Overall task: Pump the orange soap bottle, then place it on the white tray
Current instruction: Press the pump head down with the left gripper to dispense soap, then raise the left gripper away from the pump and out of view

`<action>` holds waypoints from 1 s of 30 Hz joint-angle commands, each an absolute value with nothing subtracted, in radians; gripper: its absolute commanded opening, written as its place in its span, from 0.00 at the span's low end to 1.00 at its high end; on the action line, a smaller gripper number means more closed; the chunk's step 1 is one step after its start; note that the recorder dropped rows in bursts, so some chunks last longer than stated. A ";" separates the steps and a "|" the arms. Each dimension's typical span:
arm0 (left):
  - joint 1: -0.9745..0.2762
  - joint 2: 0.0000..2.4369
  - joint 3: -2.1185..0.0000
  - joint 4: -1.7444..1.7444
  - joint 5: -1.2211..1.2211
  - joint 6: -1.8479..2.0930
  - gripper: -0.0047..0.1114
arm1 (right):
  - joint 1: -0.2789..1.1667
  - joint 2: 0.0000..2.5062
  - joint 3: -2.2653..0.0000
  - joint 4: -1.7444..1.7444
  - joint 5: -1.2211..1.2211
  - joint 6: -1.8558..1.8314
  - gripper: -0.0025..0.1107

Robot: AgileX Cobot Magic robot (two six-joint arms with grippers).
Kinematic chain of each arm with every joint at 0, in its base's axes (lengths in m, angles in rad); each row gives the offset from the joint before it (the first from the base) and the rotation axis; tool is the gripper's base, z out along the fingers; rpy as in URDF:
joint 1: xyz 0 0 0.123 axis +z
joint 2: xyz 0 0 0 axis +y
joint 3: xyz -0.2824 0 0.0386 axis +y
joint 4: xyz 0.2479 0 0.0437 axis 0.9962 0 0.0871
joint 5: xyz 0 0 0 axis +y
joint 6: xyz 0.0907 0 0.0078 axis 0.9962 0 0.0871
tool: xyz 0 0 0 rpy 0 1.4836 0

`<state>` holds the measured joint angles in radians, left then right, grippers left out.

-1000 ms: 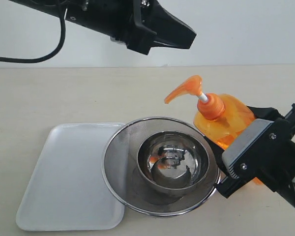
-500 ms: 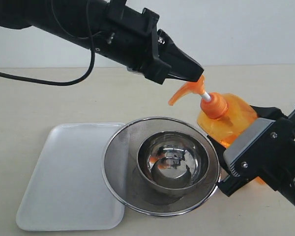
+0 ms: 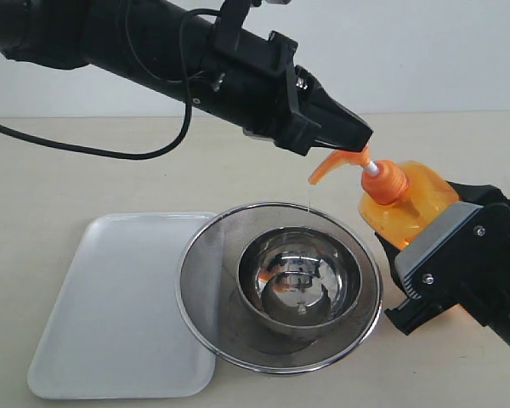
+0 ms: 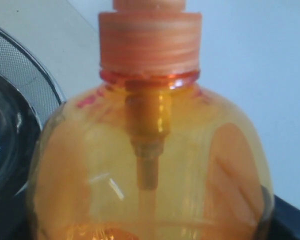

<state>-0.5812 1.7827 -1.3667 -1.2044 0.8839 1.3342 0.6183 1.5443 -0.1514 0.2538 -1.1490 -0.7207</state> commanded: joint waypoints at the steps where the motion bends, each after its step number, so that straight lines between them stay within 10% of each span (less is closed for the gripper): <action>1: -0.605 1.824 -1.350 -1.149 0.883 1.338 0.08 | 0.629 1.537 -0.162 0.129 -1.208 -0.675 0.02; 30: -0.600 1.798 -1.350 -1.169 0.883 1.376 0.08 | 0.629 1.537 -0.162 0.145 -1.212 -0.659 0.02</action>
<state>-0.5812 1.8017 -1.3673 -1.2145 0.8777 1.3711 0.6099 1.5450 -0.1477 0.2627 -1.1412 -0.7184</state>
